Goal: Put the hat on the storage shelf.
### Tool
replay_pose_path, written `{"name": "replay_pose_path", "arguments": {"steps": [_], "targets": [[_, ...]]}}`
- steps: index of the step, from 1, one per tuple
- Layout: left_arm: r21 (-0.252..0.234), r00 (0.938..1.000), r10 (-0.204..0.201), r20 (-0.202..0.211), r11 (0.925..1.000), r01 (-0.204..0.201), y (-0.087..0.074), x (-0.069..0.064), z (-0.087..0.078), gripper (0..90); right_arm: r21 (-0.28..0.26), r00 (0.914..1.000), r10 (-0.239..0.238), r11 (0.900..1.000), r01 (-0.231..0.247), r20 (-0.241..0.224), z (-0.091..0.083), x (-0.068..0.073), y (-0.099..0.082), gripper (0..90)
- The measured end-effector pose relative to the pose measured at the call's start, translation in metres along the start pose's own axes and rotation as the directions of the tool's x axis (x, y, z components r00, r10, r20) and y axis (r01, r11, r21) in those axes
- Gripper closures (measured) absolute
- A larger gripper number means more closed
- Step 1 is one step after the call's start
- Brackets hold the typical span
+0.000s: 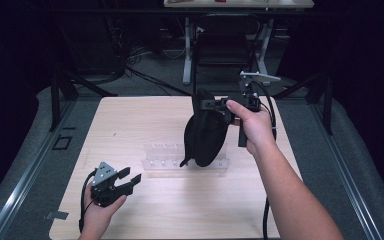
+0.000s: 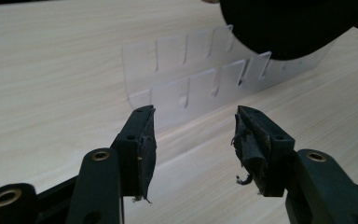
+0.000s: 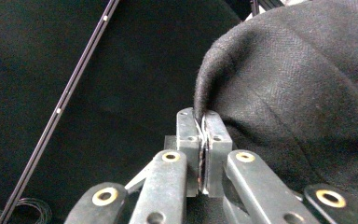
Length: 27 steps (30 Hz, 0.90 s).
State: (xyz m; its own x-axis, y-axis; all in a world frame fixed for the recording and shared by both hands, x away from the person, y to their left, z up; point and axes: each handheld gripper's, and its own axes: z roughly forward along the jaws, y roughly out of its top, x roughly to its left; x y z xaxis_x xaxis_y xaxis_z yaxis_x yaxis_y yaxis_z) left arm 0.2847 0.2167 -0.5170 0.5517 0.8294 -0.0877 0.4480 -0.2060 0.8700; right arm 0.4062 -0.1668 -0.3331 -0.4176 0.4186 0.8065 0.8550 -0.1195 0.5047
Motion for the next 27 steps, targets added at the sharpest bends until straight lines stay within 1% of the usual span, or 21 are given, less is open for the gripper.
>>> {"name": "replay_pose_path", "arguments": {"steps": [2,6,9,13,18,20,23,27], "targets": [[-0.009,0.9998,0.016,0.008,0.9998,-0.016,0.008,-0.004,0.002,48.8,0.002,1.0000,0.002,1.0000,-0.002,0.000,0.001,0.000,0.000,88.0],[-0.037,0.9992,0.032,0.025,0.9988,-0.031,0.024,-0.014,0.005,48.8,0.002,0.9999,0.005,1.0000,-0.005,-0.009,0.004,0.001,0.000,88.0],[-0.041,0.9989,0.043,0.019,0.9983,-0.042,0.035,-0.022,0.008,49.2,0.005,0.9999,0.006,1.0000,-0.006,-0.014,0.007,0.001,0.000,88.0],[-0.049,0.9977,0.053,0.042,0.9975,-0.051,0.047,-0.033,0.013,50.5,0.011,0.9996,0.010,0.9999,-0.009,-0.026,0.010,0.002,0.000,88.0],[-0.049,0.9946,0.081,0.064,0.9957,-0.078,0.058,-0.049,0.018,54.7,0.013,0.9995,0.009,0.9999,-0.008,-0.032,0.014,0.003,0.000,88.0],[-0.043,0.9941,0.083,0.070,0.9959,-0.080,0.061,-0.053,0.021,57.5,0.014,0.9995,0.005,0.9999,-0.004,-0.030,0.015,0.004,0.000,87.9],[-0.042,0.9912,0.100,0.087,0.9944,-0.096,0.064,-0.060,0.023,60.8,0.012,0.9996,0.006,0.9999,-0.006,-0.029,0.016,0.004,0.000,87.9],[-0.044,0.9864,0.131,0.099,0.9909,-0.127,0.067,-0.069,0.025,62.4,0.009,0.9996,0.007,0.9999,-0.007,-0.028,0.016,0.004,0.000,87.9]]}}
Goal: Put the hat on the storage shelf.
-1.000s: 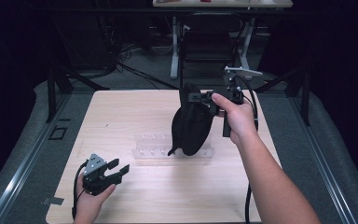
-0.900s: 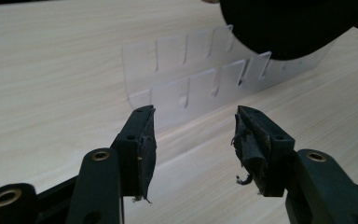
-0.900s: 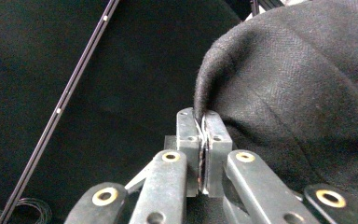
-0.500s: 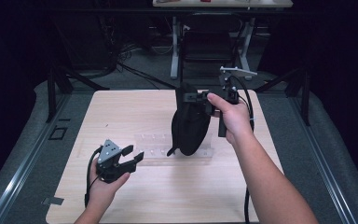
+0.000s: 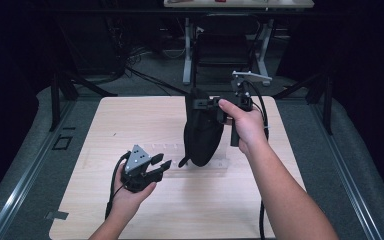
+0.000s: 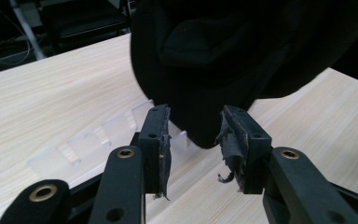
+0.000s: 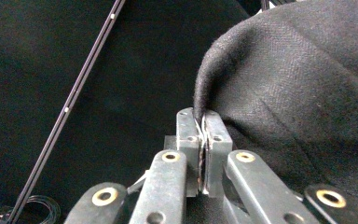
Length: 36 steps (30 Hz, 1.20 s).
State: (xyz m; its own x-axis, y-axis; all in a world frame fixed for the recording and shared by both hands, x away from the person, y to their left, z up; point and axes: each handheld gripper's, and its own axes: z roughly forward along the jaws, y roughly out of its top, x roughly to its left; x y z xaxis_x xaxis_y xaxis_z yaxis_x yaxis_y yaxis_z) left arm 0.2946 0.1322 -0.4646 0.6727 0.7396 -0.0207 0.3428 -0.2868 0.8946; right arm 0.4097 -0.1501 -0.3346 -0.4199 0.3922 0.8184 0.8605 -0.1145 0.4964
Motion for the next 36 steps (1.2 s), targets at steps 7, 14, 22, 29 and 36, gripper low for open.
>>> {"name": "replay_pose_path", "arguments": {"steps": [7,14,22,29,36], "targets": [[0.005,0.9996,0.021,0.021,0.9998,-0.021,0.005,-0.008,0.006,64.0,0.008,0.9999,-0.013,0.9999,0.012,0.010,0.003,0.003,0.001,87.9],[0.008,0.9987,0.033,0.038,0.9994,-0.034,0.008,-0.015,0.012,65.3,0.009,0.9998,-0.015,0.9998,0.015,0.012,0.006,0.005,0.001,87.9],[0.027,0.9971,0.052,0.056,0.9982,-0.054,0.008,-0.020,0.019,72.1,0.013,0.9999,-0.016,0.9998,0.016,0.005,0.010,0.006,0.000,87.9],[0.052,0.9954,0.092,0.027,0.9943,-0.094,0.004,-0.021,0.026,81.6,0.018,0.9999,-0.017,0.9997,0.016,0.003,0.011,0.006,-0.001,87.9],[0.058,0.9907,0.136,0.013,0.9890,-0.136,0.002,-0.023,0.025,83.9,0.014,0.9999,-0.017,0.9998,0.017,0.001,0.011,0.006,-0.002,87.1]]}}
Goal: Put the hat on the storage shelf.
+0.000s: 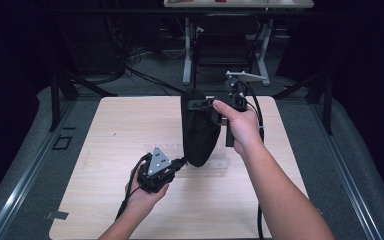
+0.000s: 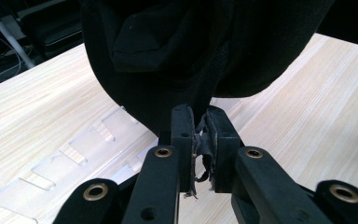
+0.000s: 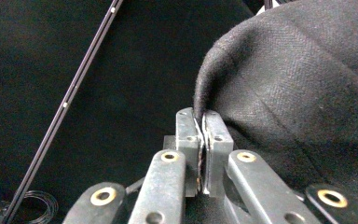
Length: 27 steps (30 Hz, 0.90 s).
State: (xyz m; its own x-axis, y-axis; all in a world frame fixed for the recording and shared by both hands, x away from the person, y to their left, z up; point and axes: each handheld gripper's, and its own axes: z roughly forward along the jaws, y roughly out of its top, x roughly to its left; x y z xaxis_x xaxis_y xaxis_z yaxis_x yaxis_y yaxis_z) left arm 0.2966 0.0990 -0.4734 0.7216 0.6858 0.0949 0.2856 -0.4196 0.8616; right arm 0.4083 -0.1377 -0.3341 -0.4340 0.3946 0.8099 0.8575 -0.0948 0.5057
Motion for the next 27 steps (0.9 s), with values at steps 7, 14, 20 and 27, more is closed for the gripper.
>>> {"name": "replay_pose_path", "arguments": {"steps": [7,14,20,27], "targets": [[0.002,0.9999,0.014,-0.005,0.9999,-0.014,0.000,0.000,0.000,84.5,-0.004,1.0000,-0.002,1.0000,0.002,0.004,-0.001,0.001,-0.001,86.4],[0.001,0.9997,0.021,-0.008,0.9998,-0.021,0.000,-0.001,0.000,84.5,-0.009,0.9999,-0.013,0.9999,0.013,0.006,-0.002,0.001,-0.001,83.8],[0.000,0.9998,0.019,-0.005,0.9998,-0.019,-0.001,0.000,0.000,84.5,-0.011,0.9992,-0.031,0.9994,0.031,0.025,-0.006,0.005,-0.002,81.4],[0.001,0.9997,0.023,-0.013,0.9997,-0.023,-0.002,0.001,-0.001,84.9,-0.030,0.9977,-0.050,0.9982,0.052,0.045,-0.016,0.008,-0.002,79.3]]}}
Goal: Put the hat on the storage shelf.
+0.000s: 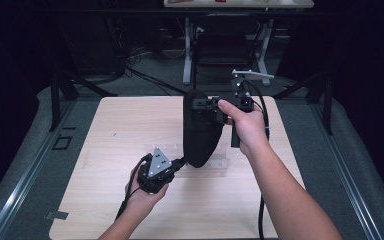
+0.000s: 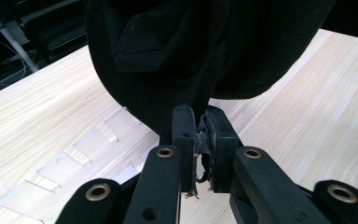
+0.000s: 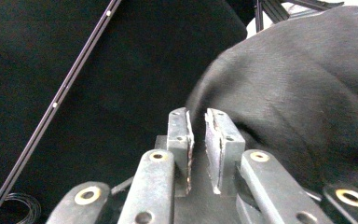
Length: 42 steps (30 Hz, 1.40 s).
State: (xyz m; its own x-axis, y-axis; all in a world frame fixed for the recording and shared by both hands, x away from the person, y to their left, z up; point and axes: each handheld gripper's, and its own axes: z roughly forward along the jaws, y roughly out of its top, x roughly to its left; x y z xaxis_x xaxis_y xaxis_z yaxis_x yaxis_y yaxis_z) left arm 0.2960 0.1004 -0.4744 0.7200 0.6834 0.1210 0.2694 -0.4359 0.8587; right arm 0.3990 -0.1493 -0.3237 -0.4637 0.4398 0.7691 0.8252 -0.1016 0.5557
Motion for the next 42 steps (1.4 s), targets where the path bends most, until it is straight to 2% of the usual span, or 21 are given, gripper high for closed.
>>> {"name": "replay_pose_path", "arguments": {"steps": [8,11,14,16,23,25,29,38,40,42], "targets": [[0.005,0.9996,-0.020,-0.021,0.9998,0.020,-0.007,0.008,-0.004,85.9,-0.021,0.9998,-0.004,0.9998,0.005,0.022,-0.015,-0.004,0.000,79.1],[0.011,0.9995,-0.001,-0.033,0.9999,0.001,-0.009,0.009,-0.005,85.9,-0.022,0.9996,-0.010,0.9997,0.011,0.025,-0.020,-0.004,-0.001,78.8],[0.015,0.9994,-0.003,-0.034,0.9999,0.003,-0.013,0.009,-0.005,85.9,-0.016,0.9973,-0.047,0.9987,0.048,0.056,-0.022,-0.002,-0.003,78.1],[0.021,0.9993,0.000,-0.038,0.9998,0.001,-0.016,0.010,-0.004,85.8,-0.011,0.9969,-0.056,0.9983,0.056,0.055,-0.024,0.000,-0.005,77.7],[0.060,0.9979,-0.037,-0.052,0.9974,0.040,-0.033,0.015,0.003,85.4,-0.010,0.9935,-0.077,0.9969,0.078,0.084,-0.031,0.000,-0.011,75.6],[0.049,0.9966,-0.064,-0.052,0.9966,0.067,-0.038,0.018,0.002,85.1,-0.012,0.9914,-0.089,0.9958,0.090,0.097,-0.035,0.000,-0.012,75.4],[0.059,0.9966,-0.063,-0.053,0.9961,0.066,-0.043,0.020,0.001,84.6,-0.026,0.9896,-0.094,0.9950,0.097,0.109,-0.044,0.001,-0.014,74.8],[0.047,0.9962,-0.069,-0.053,0.9963,0.072,-0.048,0.019,-0.001,83.1,-0.031,0.9844,-0.109,0.9929,0.115,0.138,-0.055,0.001,-0.022,72.6],[0.039,0.9962,-0.067,-0.056,0.9969,0.069,-0.048,0.019,-0.004,81.6,-0.036,0.9831,-0.110,0.9926,0.116,0.147,-0.059,0.000,-0.024,72.0],[0.022,0.9943,-0.094,-0.051,0.9953,0.095,-0.049,0.021,-0.008,76.0,-0.041,0.9818,-0.109,0.9924,0.116,0.156,-0.063,-0.002,-0.026,71.4]]}}
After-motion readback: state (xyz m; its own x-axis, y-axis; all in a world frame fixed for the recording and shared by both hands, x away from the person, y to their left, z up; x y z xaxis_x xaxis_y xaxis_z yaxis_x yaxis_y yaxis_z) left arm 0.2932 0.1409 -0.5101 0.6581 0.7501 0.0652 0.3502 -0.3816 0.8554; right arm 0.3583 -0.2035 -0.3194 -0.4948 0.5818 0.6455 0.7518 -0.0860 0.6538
